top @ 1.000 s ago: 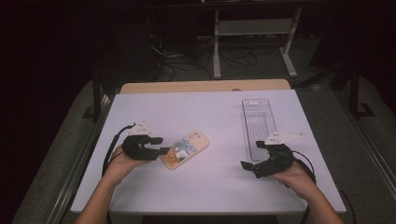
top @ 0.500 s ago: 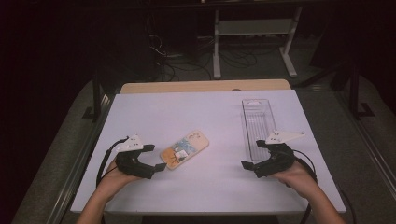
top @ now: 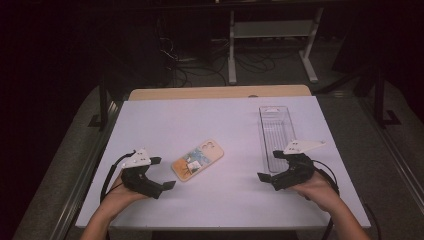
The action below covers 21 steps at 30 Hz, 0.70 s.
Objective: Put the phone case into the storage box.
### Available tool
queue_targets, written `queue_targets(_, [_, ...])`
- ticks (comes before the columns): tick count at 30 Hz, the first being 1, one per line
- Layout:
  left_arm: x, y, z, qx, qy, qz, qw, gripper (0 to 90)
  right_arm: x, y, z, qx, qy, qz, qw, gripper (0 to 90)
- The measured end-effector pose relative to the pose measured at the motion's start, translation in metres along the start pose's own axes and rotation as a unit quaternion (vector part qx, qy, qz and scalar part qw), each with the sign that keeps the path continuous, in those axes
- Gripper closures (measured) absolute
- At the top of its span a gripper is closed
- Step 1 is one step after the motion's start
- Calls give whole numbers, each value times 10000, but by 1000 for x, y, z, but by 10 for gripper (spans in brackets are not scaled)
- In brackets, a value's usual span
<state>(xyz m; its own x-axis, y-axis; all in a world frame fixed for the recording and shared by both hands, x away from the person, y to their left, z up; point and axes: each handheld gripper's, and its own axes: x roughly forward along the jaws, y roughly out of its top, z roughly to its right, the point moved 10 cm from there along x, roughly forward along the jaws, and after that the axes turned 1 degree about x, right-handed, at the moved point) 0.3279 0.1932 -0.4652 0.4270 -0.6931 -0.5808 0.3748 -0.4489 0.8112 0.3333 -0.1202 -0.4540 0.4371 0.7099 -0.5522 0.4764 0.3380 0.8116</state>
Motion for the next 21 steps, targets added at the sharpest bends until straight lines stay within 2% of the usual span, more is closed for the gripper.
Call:
queue_targets(4, [0, -1, -2, 37, 13, -67, 10000, 0, 0, -1, 0, 1, 3, -15, 10000, 5])
queue_targets(8, [-1, 0, -3, -38, 34, -72, 10000, 0, 0, -1, -1, 21, 8, -14, 10000, 5])
queue_targets(17, [2, 9, -4, 105, 44, -50, 9999, 0, 0, -1, -1, 22, 13, -4, 10000, 5])
queue_targets(21, [4, 13, -4, 109, 50, -73, 9999, 0, 0, 0, -1, 11, 24, 4, 10000, 5])
